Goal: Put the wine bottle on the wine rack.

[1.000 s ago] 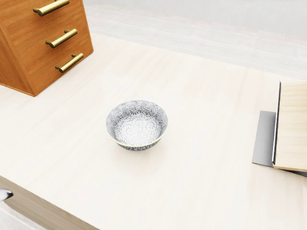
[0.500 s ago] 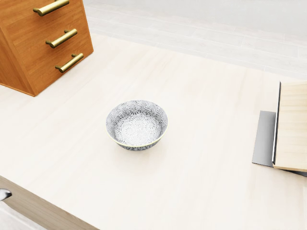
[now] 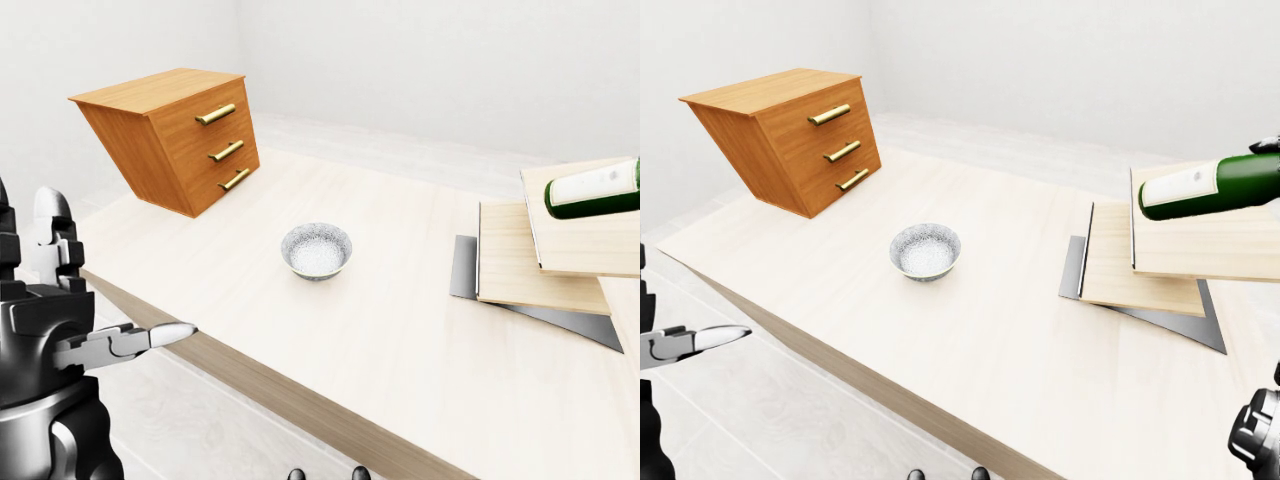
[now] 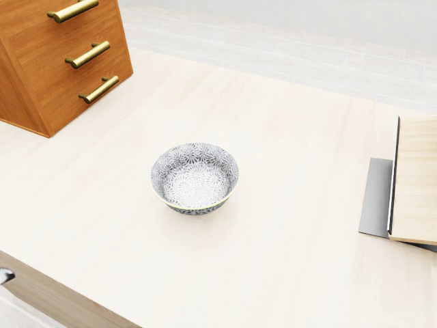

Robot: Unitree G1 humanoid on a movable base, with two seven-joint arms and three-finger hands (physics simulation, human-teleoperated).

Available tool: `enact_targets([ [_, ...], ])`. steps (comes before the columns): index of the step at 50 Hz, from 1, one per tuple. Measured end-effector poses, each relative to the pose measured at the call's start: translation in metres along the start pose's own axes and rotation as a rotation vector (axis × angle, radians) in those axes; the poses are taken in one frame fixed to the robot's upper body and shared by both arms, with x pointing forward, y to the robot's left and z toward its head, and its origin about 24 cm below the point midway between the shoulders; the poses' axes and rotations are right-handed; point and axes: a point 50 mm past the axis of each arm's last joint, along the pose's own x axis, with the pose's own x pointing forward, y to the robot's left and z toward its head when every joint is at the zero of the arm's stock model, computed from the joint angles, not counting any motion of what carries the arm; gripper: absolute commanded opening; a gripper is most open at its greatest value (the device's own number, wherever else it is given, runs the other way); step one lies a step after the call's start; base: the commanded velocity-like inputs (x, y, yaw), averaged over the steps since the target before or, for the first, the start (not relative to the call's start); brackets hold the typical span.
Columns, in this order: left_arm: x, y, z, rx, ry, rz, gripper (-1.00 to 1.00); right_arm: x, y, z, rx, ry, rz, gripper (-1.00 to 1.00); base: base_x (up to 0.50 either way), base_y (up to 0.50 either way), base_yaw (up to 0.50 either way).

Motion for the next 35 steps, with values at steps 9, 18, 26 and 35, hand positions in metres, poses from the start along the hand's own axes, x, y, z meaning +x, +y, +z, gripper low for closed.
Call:
enact_targets([
  [9, 0.0, 0.0, -0.001, 0.0, 0.005, 0.0, 1.0, -0.001, -0.002, -0.01, -0.003, 0.033, -0.002, -1.0, 0.0, 0.0, 0.0],
  [18, -0.001, 0.0, -0.003, -0.001, 0.014, 0.001, 1.0, -0.004, -0.006, -0.015, -0.017, 0.058, -0.006, -1.0, 0.0, 0.0, 0.0],
  [26, -0.002, 0.0, -0.005, -0.001, 0.027, 0.0, 1.0, -0.006, -0.008, -0.019, -0.028, 0.076, -0.009, -1.0, 0.0, 0.0, 0.0],
  [35, -0.002, 0.0, -0.007, -0.001, 0.036, -0.001, 1.0, -0.007, -0.01, -0.022, -0.027, 0.083, -0.01, -1.0, 0.0, 0.0, 0.0],
])
